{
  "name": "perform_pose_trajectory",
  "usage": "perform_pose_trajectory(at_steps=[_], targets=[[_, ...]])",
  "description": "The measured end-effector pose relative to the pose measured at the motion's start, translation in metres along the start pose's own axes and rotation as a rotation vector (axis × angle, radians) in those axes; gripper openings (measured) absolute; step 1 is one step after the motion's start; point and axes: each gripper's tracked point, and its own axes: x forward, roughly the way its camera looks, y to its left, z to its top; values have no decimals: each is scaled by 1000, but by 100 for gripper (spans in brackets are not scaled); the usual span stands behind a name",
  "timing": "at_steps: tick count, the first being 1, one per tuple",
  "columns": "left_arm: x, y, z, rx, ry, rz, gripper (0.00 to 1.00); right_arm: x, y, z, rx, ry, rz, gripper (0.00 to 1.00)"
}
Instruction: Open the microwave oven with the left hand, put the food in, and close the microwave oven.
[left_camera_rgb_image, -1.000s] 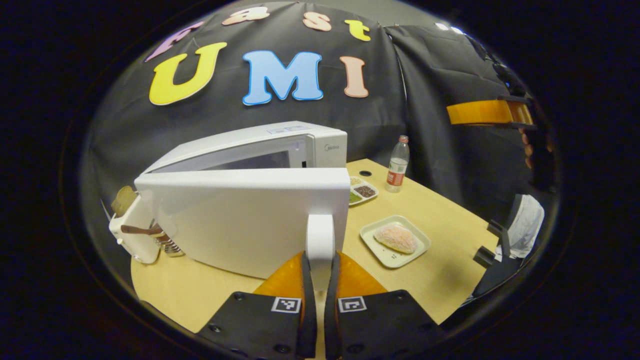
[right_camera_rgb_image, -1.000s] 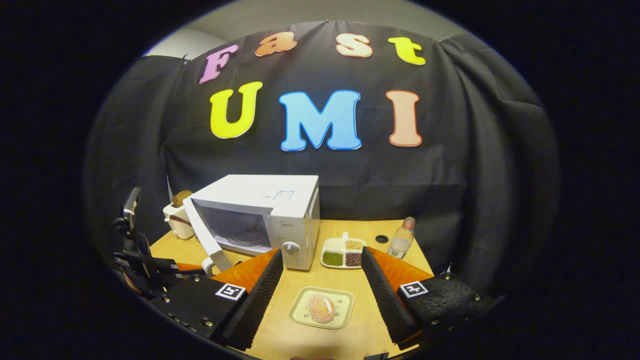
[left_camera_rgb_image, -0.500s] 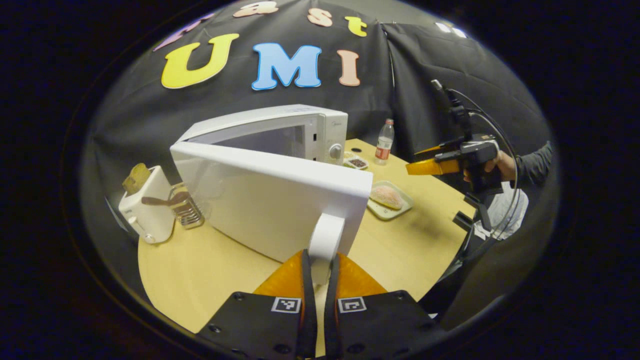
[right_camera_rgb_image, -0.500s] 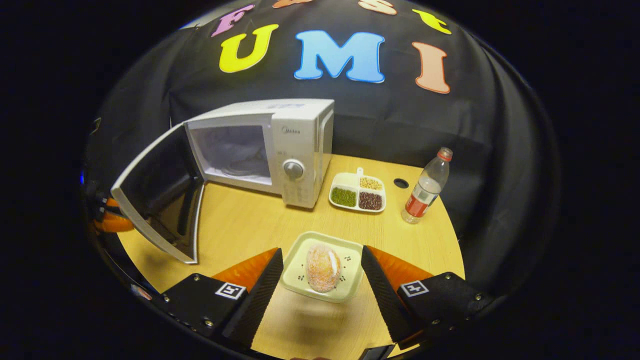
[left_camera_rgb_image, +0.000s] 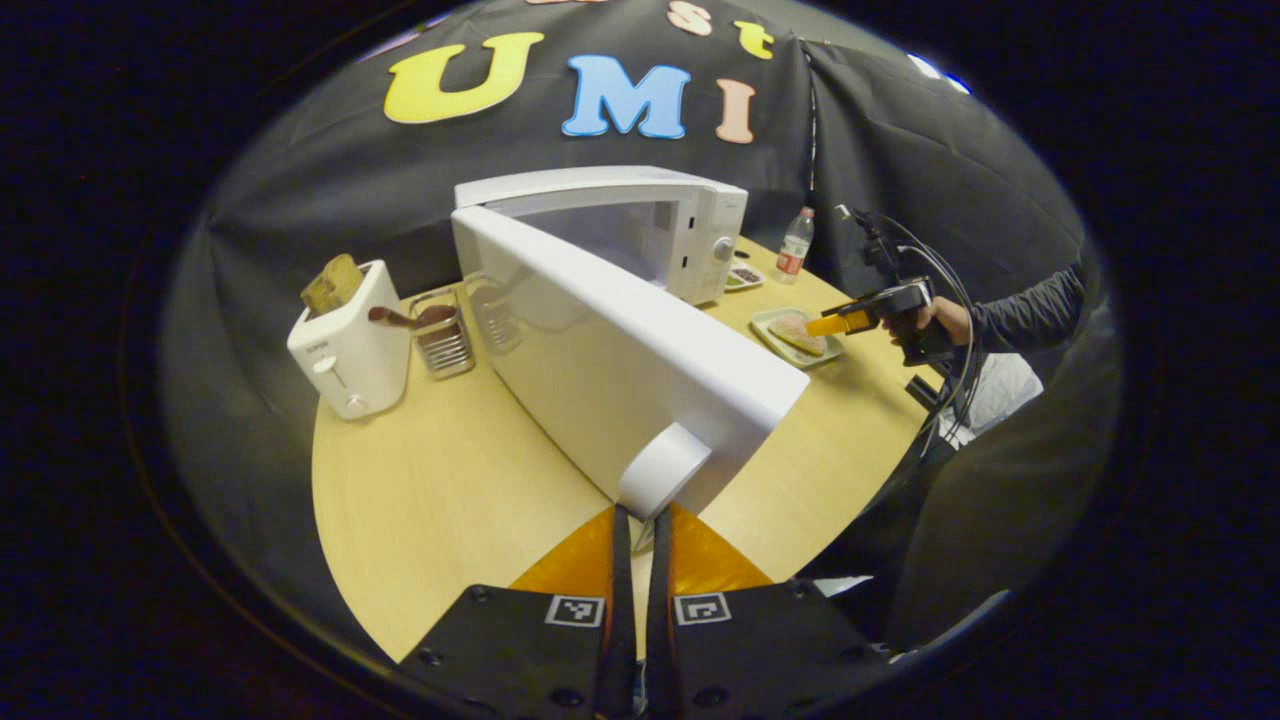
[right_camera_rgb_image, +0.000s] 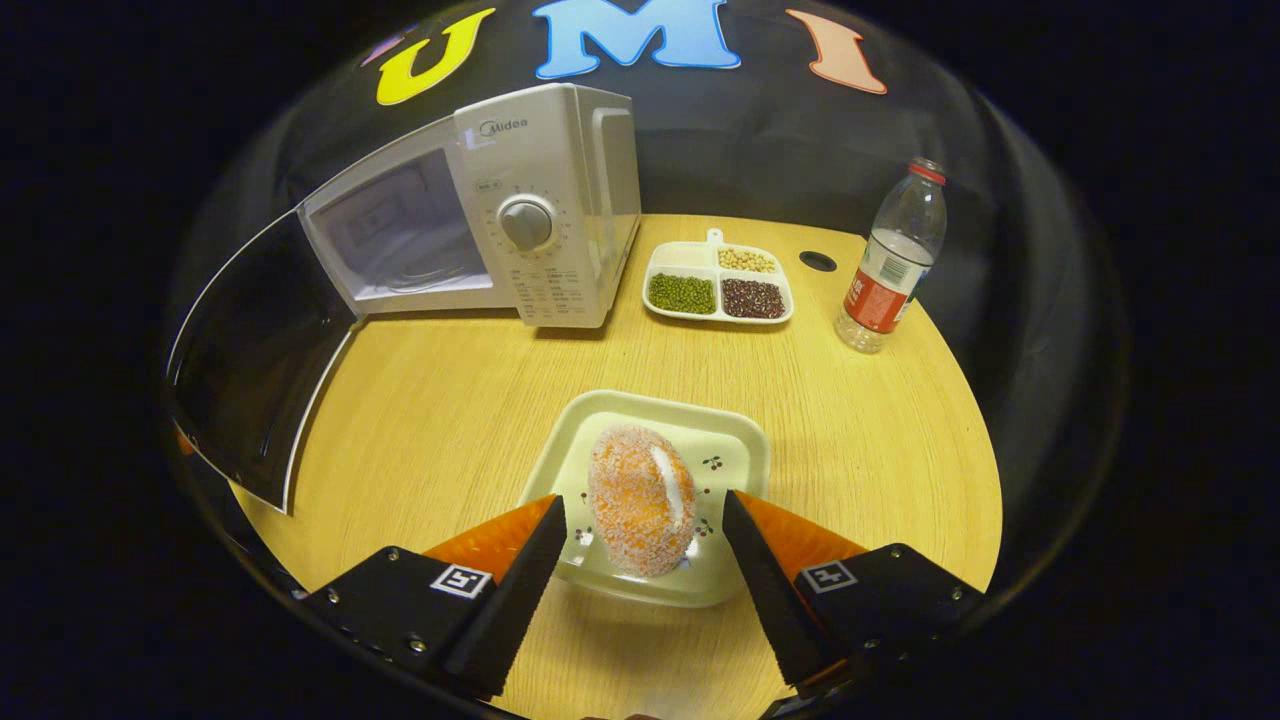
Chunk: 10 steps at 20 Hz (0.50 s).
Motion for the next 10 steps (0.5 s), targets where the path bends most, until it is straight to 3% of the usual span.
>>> perform_pose_trajectory(at_steps=[8, 10], targets=[[-28, 66, -20, -29, 24, 91, 11, 22, -2, -14, -9, 82, -33, 96], [-32, 78, -23, -28, 26, 112, 11, 22, 1, -14, -9, 86, -31, 84]])
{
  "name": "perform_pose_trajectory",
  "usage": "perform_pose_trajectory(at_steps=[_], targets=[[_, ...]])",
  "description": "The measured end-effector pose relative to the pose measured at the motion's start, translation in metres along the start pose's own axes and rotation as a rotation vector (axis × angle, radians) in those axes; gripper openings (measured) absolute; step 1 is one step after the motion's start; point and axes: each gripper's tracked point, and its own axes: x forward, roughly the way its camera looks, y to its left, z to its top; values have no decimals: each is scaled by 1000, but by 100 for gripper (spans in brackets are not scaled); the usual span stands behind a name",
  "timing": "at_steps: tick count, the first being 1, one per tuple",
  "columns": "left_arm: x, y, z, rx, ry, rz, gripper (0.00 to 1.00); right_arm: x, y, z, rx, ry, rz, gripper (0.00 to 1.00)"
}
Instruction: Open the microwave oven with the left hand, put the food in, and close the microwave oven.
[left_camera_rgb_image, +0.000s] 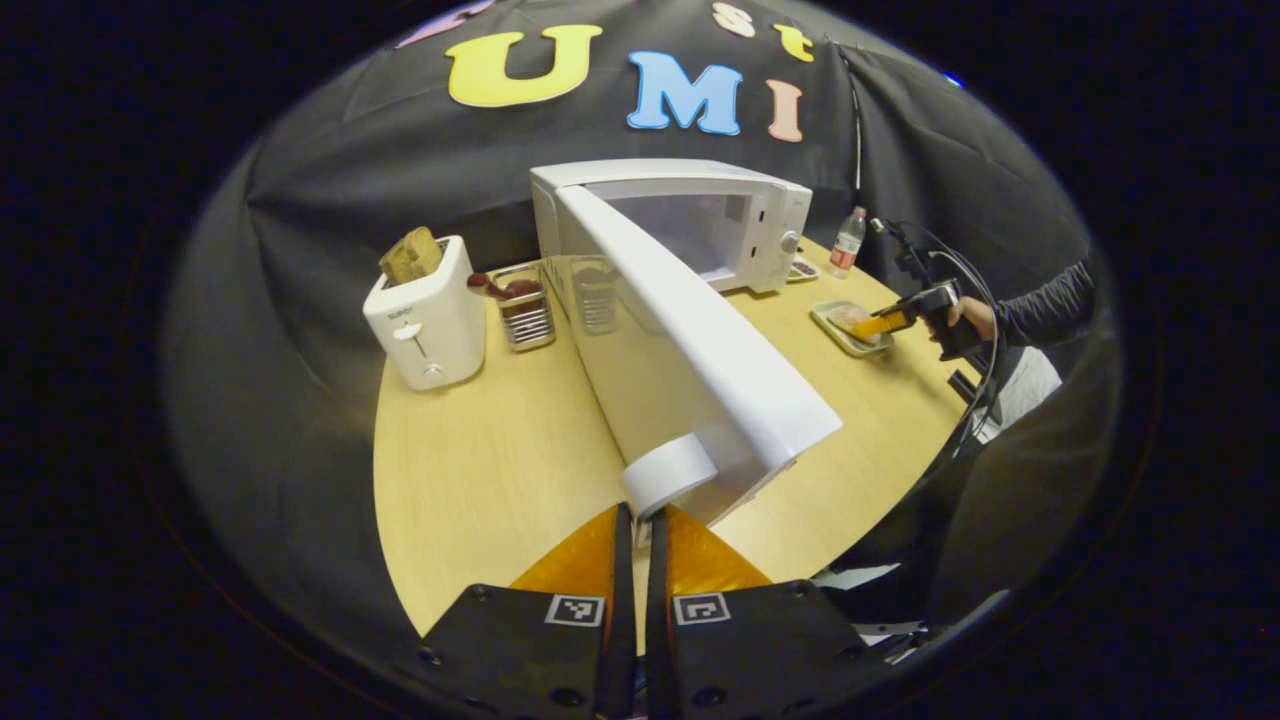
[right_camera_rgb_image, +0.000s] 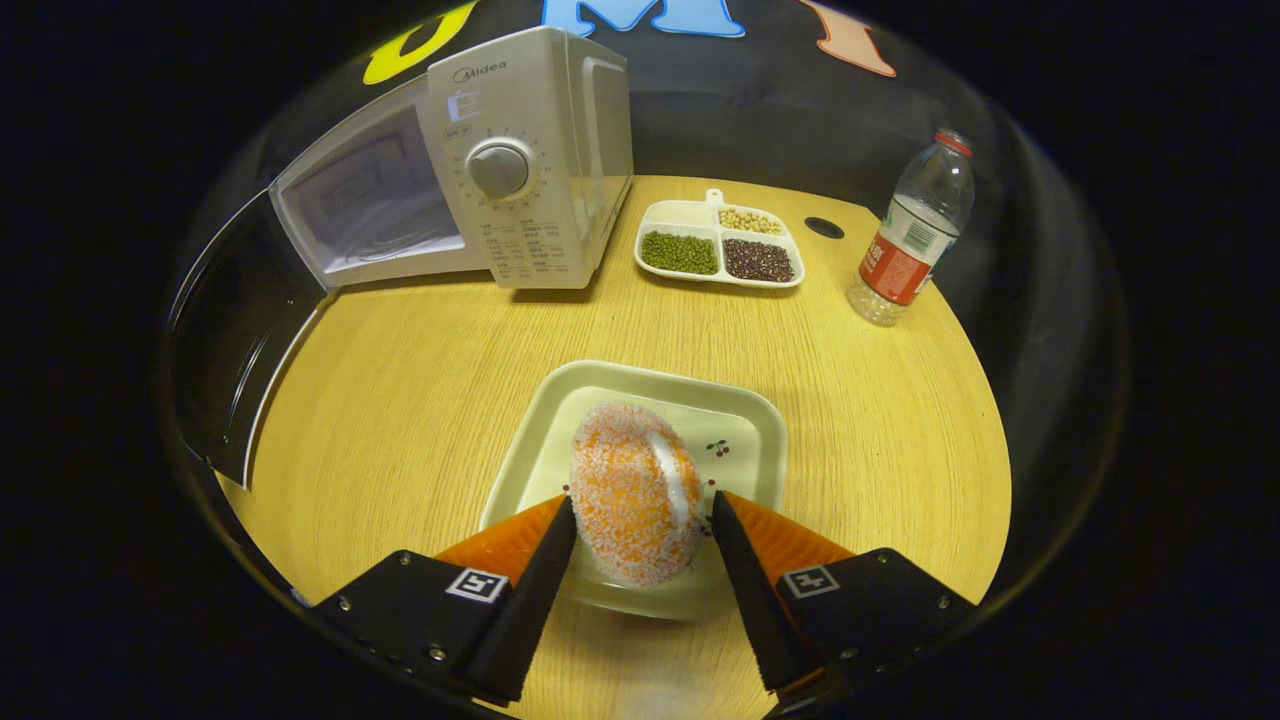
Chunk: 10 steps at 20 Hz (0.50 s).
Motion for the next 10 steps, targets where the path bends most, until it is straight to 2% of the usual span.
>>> perform_pose_trajectory(at_steps=[4, 10], targets=[[-1, 14, -3, 10, -1, 17, 11, -8, -5, 6, -39, -9, -60, 61], [-4, 22, -4, 19, -42, 53, 11, -41, 20, 24, -105, -73, -49, 61]])
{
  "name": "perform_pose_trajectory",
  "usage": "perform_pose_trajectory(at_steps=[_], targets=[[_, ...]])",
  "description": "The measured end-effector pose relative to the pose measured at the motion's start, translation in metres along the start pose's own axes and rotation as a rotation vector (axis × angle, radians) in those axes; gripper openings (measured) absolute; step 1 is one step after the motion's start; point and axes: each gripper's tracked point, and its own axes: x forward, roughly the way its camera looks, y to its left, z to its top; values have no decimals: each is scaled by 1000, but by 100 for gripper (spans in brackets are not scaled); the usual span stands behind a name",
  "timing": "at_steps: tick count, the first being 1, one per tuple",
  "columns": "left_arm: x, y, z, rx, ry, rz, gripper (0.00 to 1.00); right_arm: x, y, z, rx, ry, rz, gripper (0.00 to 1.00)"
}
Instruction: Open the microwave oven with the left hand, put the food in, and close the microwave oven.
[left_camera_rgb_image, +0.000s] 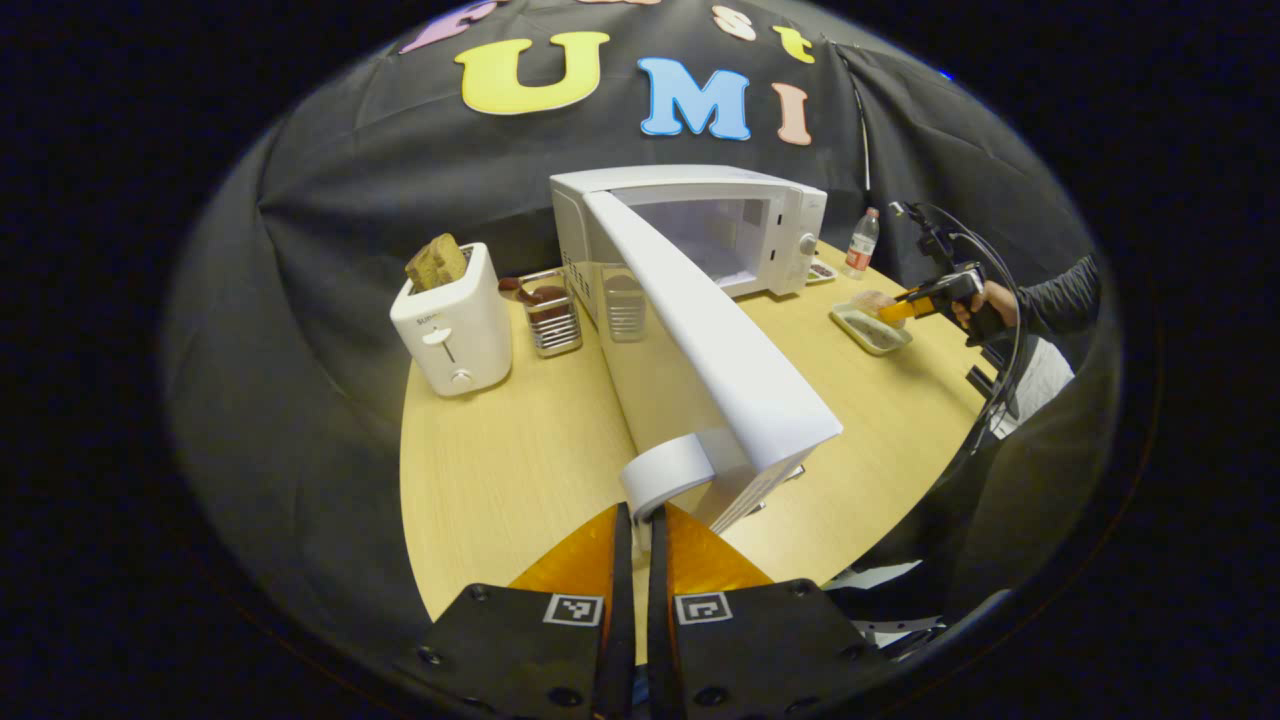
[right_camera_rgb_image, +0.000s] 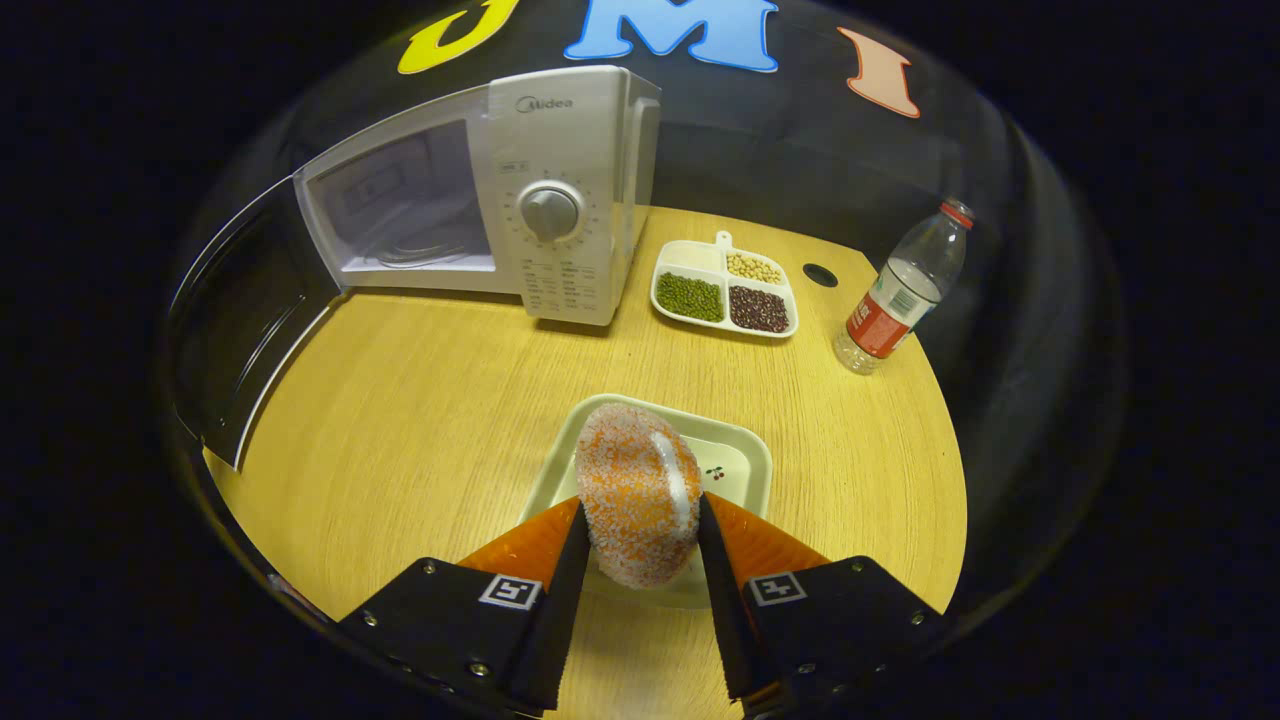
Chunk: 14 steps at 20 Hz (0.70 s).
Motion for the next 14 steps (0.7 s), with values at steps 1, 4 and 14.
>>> perform_pose_trajectory(at_steps=[1, 4, 14], targets=[[-1, 1, -1, 1, -8, 14, 11, -7, 6, 3, -15, -12, 6, 61], [-3, -6, -7, 21, -18, 25, 17, -26, 25, 13, -54, -51, 22, 60], [-65, 4, -21, -102, -161, 274, 48, -71, 89, 80, -278, -242, 55, 60]])
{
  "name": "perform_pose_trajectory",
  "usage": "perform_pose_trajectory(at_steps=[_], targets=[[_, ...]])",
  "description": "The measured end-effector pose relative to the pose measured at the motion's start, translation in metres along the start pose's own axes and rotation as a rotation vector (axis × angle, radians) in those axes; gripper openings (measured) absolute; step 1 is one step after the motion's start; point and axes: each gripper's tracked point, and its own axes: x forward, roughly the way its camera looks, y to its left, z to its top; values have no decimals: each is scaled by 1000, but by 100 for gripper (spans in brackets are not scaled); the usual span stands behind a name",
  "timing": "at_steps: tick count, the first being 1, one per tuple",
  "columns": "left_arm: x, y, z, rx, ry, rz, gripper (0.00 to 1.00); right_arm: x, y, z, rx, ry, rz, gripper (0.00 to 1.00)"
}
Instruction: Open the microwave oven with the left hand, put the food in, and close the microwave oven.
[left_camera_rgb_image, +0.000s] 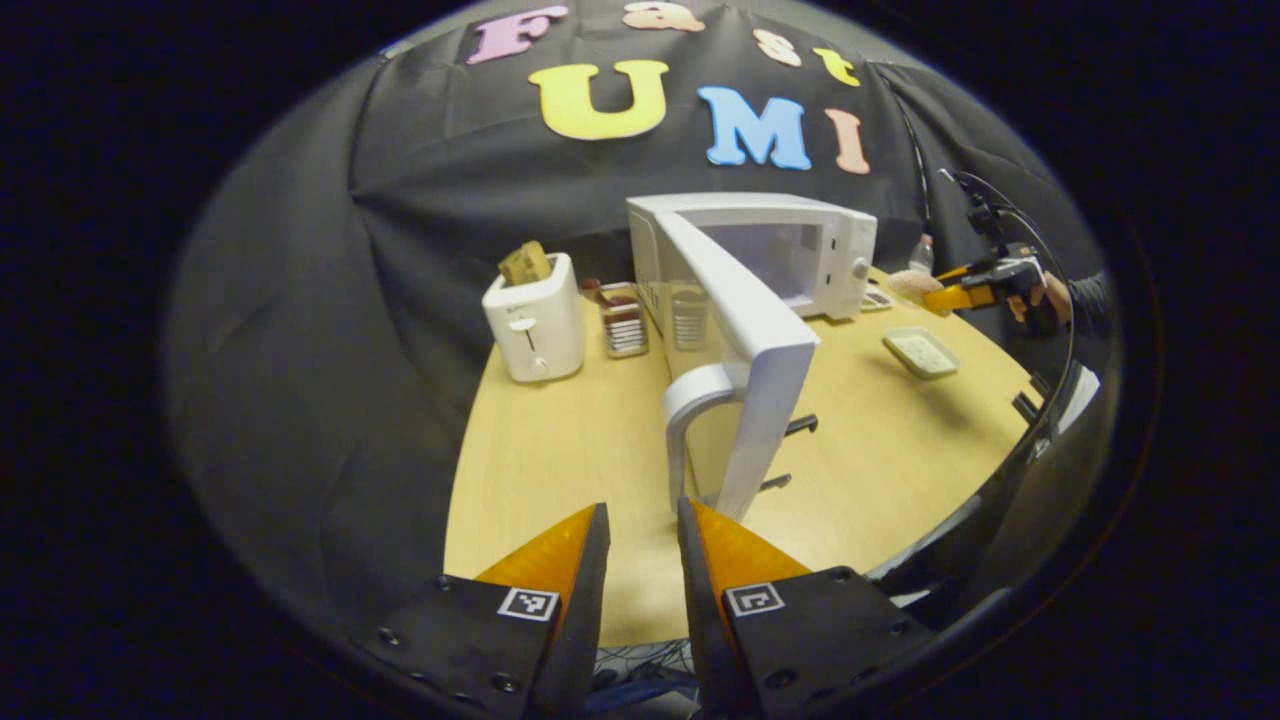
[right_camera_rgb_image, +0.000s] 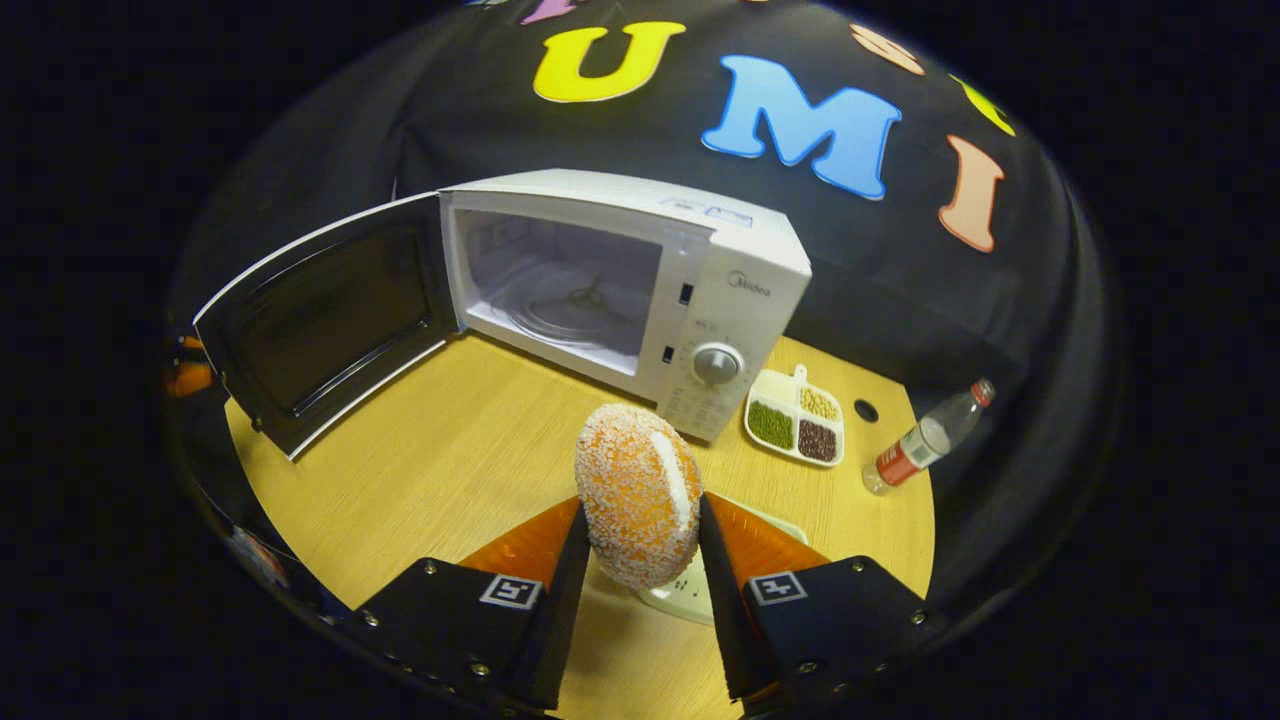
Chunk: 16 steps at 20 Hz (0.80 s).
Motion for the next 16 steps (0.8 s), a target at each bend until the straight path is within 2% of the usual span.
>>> perform_pose_trajectory(at_steps=[1, 3, 4, 6, 9, 10, 12, 16], targets=[[-14, -2, 19, -18, -64, 38, 46, 1, 3, 11, -49, -26, -4, 60], [-36, -15, 50, -57, -164, 85, 52, 5, 9, 30, -137, -68, -11, 60], [-45, -17, 62, -73, -198, 109, 74, 7, 13, 36, -170, -84, -13, 60], [-61, -28, 95, -93, -277, 147, 74, 14, 15, 49, -240, -111, -33, 60], [-94, -51, 150, -105, -403, 158, 83, 25, 14, 71, -372, -157, -84, 60], [-103, -61, 163, -103, -437, 149, 93, 27, 12, 74, -415, -165, -102, 60], [-112, -71, 181, -83, -475, 163, 100, 35, 9, 89, -512, -193, -148, 60], [-121, -86, 188, -79, -475, 187, 97, 59, 16, 112, -702, -255, -207, 60]])
